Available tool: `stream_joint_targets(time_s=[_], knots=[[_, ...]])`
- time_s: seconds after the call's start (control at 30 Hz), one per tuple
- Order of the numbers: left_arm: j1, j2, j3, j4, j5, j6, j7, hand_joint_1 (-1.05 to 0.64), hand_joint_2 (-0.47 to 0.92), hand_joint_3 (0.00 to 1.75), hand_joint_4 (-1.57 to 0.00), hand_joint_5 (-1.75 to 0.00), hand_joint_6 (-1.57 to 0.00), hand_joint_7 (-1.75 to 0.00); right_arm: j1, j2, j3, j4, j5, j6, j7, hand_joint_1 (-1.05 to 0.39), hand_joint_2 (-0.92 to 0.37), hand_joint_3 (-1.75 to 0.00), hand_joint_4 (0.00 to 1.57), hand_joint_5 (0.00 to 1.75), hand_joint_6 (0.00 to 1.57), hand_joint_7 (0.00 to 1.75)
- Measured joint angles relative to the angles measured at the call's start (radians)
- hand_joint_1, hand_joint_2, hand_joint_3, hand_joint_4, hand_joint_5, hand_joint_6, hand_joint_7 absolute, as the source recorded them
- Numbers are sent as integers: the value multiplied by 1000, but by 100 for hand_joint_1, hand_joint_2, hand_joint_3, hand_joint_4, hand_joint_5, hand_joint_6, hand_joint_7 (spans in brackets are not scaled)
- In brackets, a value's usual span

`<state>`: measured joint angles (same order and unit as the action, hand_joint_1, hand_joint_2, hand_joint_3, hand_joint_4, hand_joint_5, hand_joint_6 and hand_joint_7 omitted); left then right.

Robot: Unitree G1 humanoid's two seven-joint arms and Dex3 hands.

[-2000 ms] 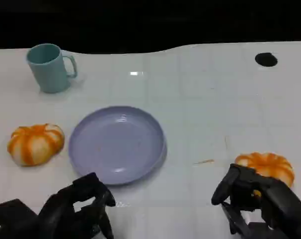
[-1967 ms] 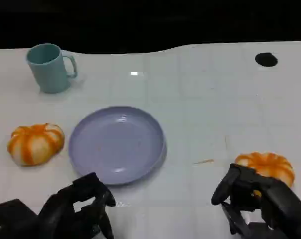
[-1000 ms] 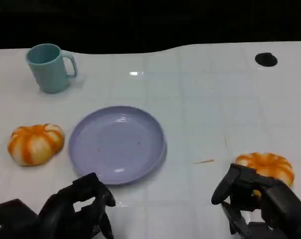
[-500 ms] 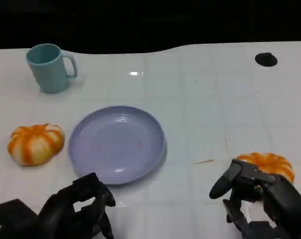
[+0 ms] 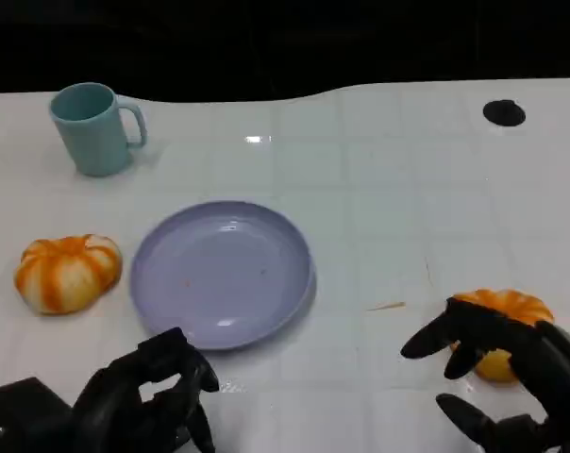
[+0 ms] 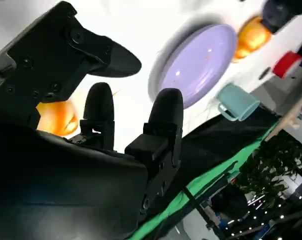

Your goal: Grasp the bread from the table and place it into the plate.

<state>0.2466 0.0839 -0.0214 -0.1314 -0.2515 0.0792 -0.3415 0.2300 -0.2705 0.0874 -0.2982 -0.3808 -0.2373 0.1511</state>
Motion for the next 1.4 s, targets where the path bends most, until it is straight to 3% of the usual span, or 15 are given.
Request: stream_joint_targets(time_s=[0.2, 0.3, 0.4, 0.6, 0.87, 1.1, 1.4], knots=[[0, 0, 0, 0, 1, 0, 0, -70, 92, 63, -81, -175, -61, -163, 0, -46, -7, -46, -151, -2, -29, -15, -52, -42, 33, 64, 60, 29], [0, 0, 0, 0, 1, 0, 0, -70, 92, 63, -82, -175, -62, -163, 2, -60, -7, -80, -231, 10, -33, -17, -61, -19, 30, 58, 61, 17], [0, 0, 0, 0, 0, 0, 0, -70, 92, 62, -82, -175, -62, -163, 6, -71, -7, -109, -320, 36, -34, -20, -64, -8, 26, 55, 59, 10], [0, 0, 0, 0, 0, 0, 0, -70, 92, 62, -82, -175, -62, -163, 18, -78, -6, -183, -488, 117, -21, -28, -65, -2, 17, 48, 51, 2], [1, 0, -1, 0, 1, 0, 0, -71, 92, 63, -82, -175, -62, -162, 22, -84, 17, -233, -679, 199, 48, -23, -63, 0, 15, 45, 48, 0], [2, 0, -2, 0, 2, -2, 0, -71, 92, 61, -82, -175, -64, -161, 9, -88, 31, -225, -737, 222, 75, -26, -64, 0, 14, 44, 47, 0], [3, 0, -9, -2, 2, -2, 0, -70, 92, 63, -81, -175, -63, -161, -48, -108, 47, -122, -771, 230, 73, -30, -67, -1, 12, 43, 45, 0]])
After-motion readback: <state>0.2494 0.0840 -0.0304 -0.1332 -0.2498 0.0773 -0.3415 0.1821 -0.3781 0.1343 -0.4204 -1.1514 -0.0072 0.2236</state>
